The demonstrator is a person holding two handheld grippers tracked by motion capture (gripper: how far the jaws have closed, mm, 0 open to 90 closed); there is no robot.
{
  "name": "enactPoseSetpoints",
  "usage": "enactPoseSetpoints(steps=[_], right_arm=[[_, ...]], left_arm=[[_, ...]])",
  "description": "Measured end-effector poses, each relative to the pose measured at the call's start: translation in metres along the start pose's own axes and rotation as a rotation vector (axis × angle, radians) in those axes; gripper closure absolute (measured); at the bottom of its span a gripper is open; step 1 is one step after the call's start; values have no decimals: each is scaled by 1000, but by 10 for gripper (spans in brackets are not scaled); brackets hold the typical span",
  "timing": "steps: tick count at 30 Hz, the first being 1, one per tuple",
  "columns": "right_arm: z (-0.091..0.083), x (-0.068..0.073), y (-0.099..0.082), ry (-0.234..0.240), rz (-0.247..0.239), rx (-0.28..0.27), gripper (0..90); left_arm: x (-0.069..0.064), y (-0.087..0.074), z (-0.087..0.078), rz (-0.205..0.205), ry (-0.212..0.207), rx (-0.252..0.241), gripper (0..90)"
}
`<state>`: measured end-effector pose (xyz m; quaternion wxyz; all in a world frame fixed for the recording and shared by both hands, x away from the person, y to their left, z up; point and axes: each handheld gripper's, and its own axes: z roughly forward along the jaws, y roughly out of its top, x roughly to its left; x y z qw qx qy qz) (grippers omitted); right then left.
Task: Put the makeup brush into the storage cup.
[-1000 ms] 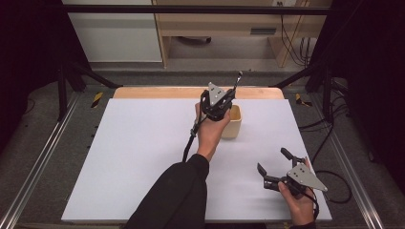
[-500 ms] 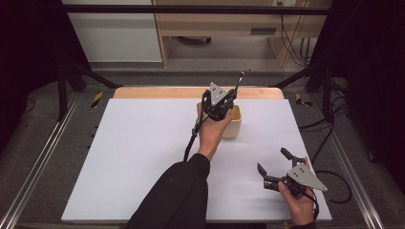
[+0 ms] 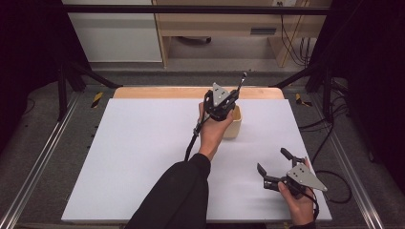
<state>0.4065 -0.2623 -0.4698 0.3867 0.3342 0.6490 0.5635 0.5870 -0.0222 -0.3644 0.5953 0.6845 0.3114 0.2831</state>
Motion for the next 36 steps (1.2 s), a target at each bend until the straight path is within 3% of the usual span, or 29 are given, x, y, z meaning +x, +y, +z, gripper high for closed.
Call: enactPoseSetpoints(steps=[36], right_arm=[[0,0,-1,0,-4,8,32]], left_arm=[[6,-6,5,-5,-9,-5,839]])
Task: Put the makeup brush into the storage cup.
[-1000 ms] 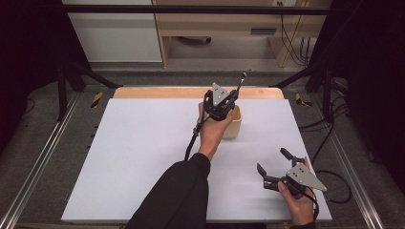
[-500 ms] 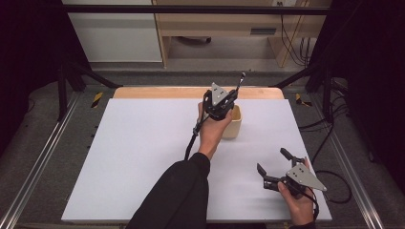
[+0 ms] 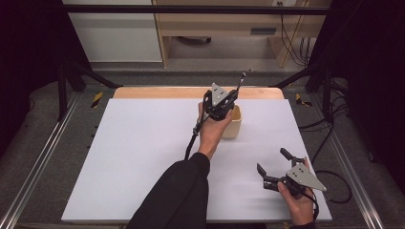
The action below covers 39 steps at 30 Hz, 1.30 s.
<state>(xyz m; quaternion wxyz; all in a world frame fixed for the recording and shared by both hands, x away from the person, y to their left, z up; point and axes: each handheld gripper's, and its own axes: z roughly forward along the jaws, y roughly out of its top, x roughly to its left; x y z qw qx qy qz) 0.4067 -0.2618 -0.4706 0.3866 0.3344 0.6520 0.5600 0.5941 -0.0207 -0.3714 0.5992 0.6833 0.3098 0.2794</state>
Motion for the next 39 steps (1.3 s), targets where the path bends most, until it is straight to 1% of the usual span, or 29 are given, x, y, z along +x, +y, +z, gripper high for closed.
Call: enactPoseSetpoints(steps=[3,5,9,16,21,25,28,30,39], right_arm=[[0,0,0,-1,1,-1,32],[0,0,0,-1,0,-1,32],[0,0,0,0,-1,2,32],[0,0,0,0,-1,2,32],[0,0,0,0,-1,1,32],[0,1,0,1,0,3,32],[0,1,0,0,0,4,32],[0,1,0,0,0,4,32],[1,1,-1,-2,-1,8,33]], left_arm=[[0,-1,0,4,-1,5,839],[0,-2,0,-2,0,4,839],[1,-4,0,0,-2,6,839],[2,-8,0,-9,-1,10,839],[1,-10,1,-7,-6,10,839],[0,-11,0,-2,-19,13,839],[-1,-12,0,-6,-17,8,839],[0,-13,0,-2,-15,14,839],[2,-19,-2,-11,-11,23,839]])
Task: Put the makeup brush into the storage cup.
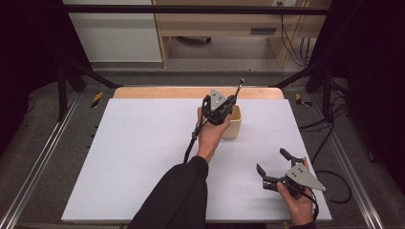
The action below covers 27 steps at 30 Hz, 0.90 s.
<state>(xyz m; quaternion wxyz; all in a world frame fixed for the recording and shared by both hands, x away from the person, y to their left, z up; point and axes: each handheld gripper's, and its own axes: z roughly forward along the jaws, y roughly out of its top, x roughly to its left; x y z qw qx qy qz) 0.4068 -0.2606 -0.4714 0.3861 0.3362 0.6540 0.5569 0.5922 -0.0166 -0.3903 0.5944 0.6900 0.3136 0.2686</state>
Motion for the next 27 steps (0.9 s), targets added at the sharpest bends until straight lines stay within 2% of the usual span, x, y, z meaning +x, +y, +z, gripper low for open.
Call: enactPoseSetpoints(steps=[13,15,17,20,27], right_arm=[[0,0,0,-1,-2,1,33],[0,0,0,0,-4,1,33],[1,0,0,1,-4,1,33],[1,0,0,3,-4,5,33],[1,1,0,0,-6,2,33]], left_arm=[[-4,-8,-2,1,-4,10,839],[-4,-9,-3,-14,2,3,834],[-5,-9,-6,-23,5,-8,770],[-7,-7,-13,-12,3,-21,729],[-9,1,-30,10,-9,-35,669]])
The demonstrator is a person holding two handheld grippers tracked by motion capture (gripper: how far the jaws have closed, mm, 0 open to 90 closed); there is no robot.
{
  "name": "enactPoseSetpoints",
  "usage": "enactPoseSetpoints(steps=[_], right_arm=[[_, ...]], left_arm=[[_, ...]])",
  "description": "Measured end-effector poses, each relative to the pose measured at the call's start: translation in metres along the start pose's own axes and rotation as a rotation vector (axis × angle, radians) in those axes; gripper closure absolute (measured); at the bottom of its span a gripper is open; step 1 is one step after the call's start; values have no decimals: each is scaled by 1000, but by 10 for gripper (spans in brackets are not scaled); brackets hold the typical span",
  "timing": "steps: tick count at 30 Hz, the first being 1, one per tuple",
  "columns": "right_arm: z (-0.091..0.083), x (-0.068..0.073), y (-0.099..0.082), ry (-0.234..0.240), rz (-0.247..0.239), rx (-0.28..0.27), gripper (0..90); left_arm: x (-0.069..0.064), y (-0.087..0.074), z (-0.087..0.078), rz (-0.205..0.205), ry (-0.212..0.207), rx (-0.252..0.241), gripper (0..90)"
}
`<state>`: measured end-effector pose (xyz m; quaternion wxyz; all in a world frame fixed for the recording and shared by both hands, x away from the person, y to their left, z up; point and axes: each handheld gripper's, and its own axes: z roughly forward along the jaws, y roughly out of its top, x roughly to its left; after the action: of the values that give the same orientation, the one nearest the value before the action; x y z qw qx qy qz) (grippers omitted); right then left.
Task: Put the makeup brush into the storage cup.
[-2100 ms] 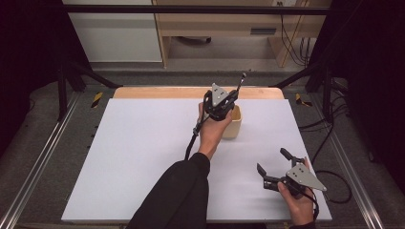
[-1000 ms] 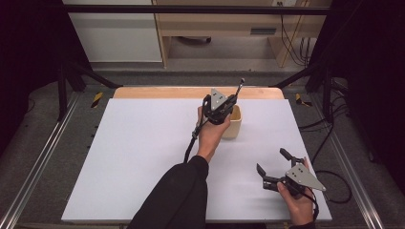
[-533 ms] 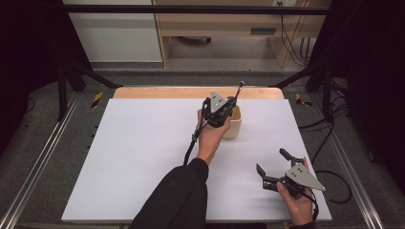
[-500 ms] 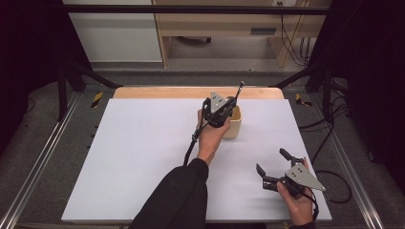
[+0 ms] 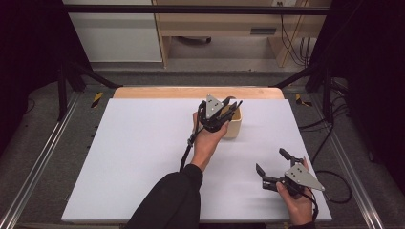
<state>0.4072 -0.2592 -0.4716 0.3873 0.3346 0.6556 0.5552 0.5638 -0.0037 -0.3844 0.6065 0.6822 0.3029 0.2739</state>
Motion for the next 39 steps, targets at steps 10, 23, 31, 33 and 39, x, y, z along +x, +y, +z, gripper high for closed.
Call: enactPoseSetpoints(steps=[10,23,31,33,39], right_arm=[[-1,1,0,-2,-3,4,33],[0,2,1,-6,-10,1,33],[0,2,0,-4,-13,5,32],[0,2,0,-5,-10,7,33],[0,2,0,-6,-15,11,32]], left_arm=[[-1,10,-22,13,-28,1,562],[0,16,-37,8,-67,28,337],[0,15,-43,5,-67,46,151],[0,15,-44,2,-78,54,117],[0,12,-54,25,-106,60,58]])
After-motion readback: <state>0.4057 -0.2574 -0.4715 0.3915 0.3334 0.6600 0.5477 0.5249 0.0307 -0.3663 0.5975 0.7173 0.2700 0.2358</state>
